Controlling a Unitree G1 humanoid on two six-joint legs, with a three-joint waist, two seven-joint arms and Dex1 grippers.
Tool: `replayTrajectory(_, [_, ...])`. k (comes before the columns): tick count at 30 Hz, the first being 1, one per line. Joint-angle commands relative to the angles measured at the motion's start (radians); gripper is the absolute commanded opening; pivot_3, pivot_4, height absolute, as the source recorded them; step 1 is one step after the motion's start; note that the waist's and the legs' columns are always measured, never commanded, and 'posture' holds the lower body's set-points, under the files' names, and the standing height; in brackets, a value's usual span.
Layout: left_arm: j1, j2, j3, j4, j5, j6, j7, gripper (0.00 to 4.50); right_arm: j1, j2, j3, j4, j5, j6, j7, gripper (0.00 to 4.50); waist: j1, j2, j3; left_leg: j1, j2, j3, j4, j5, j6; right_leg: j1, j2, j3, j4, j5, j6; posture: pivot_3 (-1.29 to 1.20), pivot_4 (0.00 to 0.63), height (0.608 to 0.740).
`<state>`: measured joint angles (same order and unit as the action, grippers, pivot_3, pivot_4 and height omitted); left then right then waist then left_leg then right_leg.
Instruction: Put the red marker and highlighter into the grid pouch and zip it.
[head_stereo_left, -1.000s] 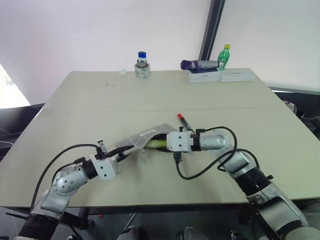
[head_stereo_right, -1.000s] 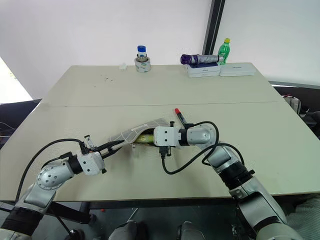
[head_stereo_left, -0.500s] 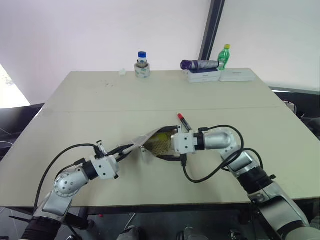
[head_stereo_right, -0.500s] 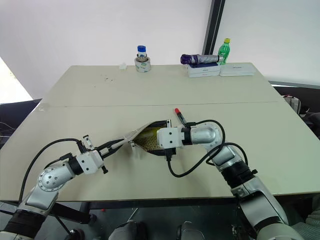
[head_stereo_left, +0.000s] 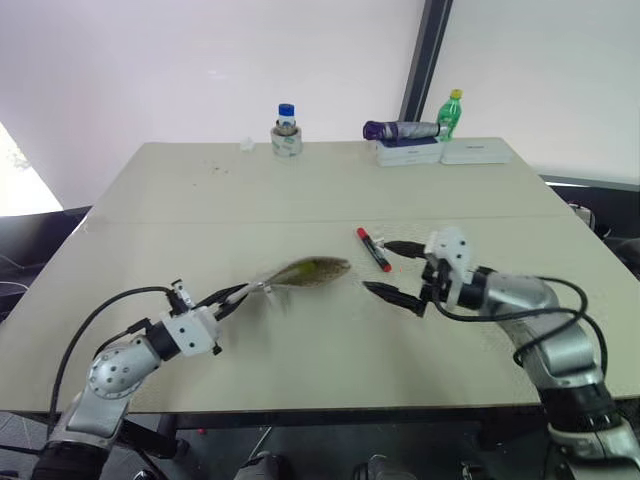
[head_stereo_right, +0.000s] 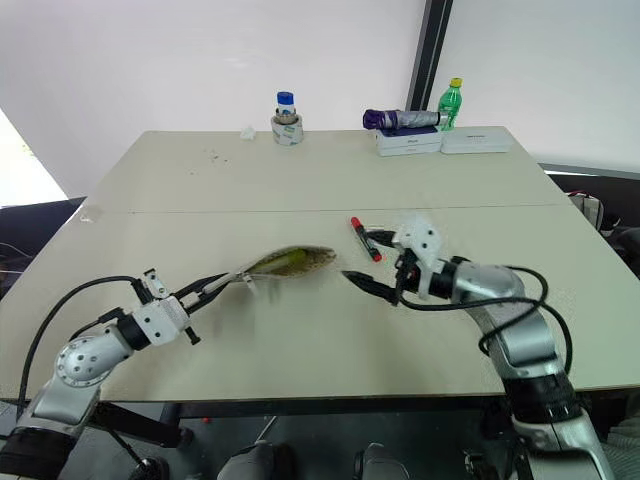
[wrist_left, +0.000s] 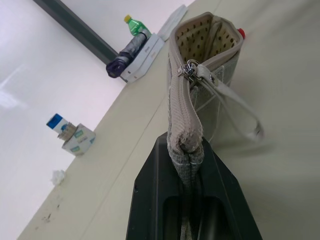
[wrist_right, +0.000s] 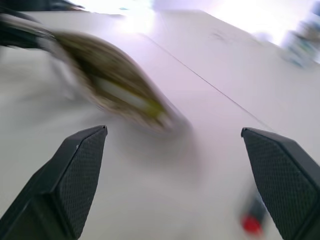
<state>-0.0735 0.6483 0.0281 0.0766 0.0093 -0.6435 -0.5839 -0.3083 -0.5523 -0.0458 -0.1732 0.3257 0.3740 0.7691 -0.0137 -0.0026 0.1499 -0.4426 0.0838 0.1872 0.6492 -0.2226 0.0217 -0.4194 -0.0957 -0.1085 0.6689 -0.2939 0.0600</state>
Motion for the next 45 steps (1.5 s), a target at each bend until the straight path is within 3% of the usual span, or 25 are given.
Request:
replayTrajectory(1, [0.001, 0.014, 0.04, -0.015, -0.002, -0.02, 0.02, 0.0, 0.013, 0.048, -0.003, 0.021, -0.089, -0.01, -0.158, 4.47, -0.003, 0.0, 0.0, 0.0, 0.0, 0.0, 0.0, 0.0, 0.0, 0.0, 0.0, 0.0, 0.0, 0.0, 0.0, 0.0, 0.15, 0.74])
replayTrajectory(11, [0.003, 0.014, 0.021, -0.027, 0.019, -0.02, 0.031, 0.0, -0.168, 0.149, 0.078, 0.235, -0.187, -0.016, -0.255, 4.47, -0.004, 0.001, 0.0, 0.0, 0.0, 0.001, 0.0, 0.001, -0.001, -0.001, 0.001, 0.001, 0.0, 0.0, 0.0, 0.0, 0.15, 0.74])
replayTrajectory(25, [0.024, 0.007, 0.022, -0.059, 0.029, -0.004, 0.044, 0.0, -0.384, 0.165, 0.113, 0.602, -0.265, 0.049, -0.272, 4.47, -0.005, 0.001, 0.0, 0.0, 0.0, 0.003, -0.001, 0.003, -0.005, -0.001, 0.001, 0.001, 0.0, 0.0, 0.0, 0.0, 0.15, 0.74])
replayTrajectory(28, [0.024, 0.005, 0.02, -0.061, 0.03, -0.002, 0.045, 0.0, -0.395, 0.187, 0.076, 0.611, -0.225, 0.102, -0.268, 3.12, -0.006, 0.001, 0.0, 0.0, 0.0, 0.003, -0.001, 0.003, -0.005, -0.001, 0.001, 0.001, 0.0, 0.0, 0.0, 0.0, 0.15, 0.74])
replayTrajectory(33, [0.002, 0.004, 0.013, -0.044, 0.032, -0.003, 0.041, 0.0, -0.381, 0.177, 0.065, 0.564, -0.205, 0.118, -0.249, 0.47, -0.004, 0.001, 0.0, 0.0, 0.0, 0.003, -0.001, 0.003, -0.005, -0.001, 0.001, 0.001, 0.0, 0.0, 0.0, 0.0, 0.15, 0.74])
replayTrajectory(39, [-0.026, -0.003, -0.004, -0.022, 0.03, -0.01, 0.035, 0.0, -0.31, 0.102, -0.018, 0.372, -0.08, 0.087, -0.096, 0.38, -0.001, 0.001, 0.001, -0.001, 0.0, 0.002, -0.001, 0.002, -0.004, -0.002, 0.001, 0.001, 0.0, 0.0, 0.0, 0.0, 0.15, 0.74])
replayTrajectory(45, [-0.065, -0.018, -0.031, 0.024, 0.032, -0.033, 0.02, 0.0, -0.14, -0.071, -0.016, 0.123, 0.066, -0.028, 0.276, 0.38, -0.001, 0.001, 0.001, 0.0, 0.0, 0.002, -0.001, 0.0, 0.0, -0.001, 0.001, 0.001, -0.001, 0.0, 0.0, 0.0, 0.15, 0.74])
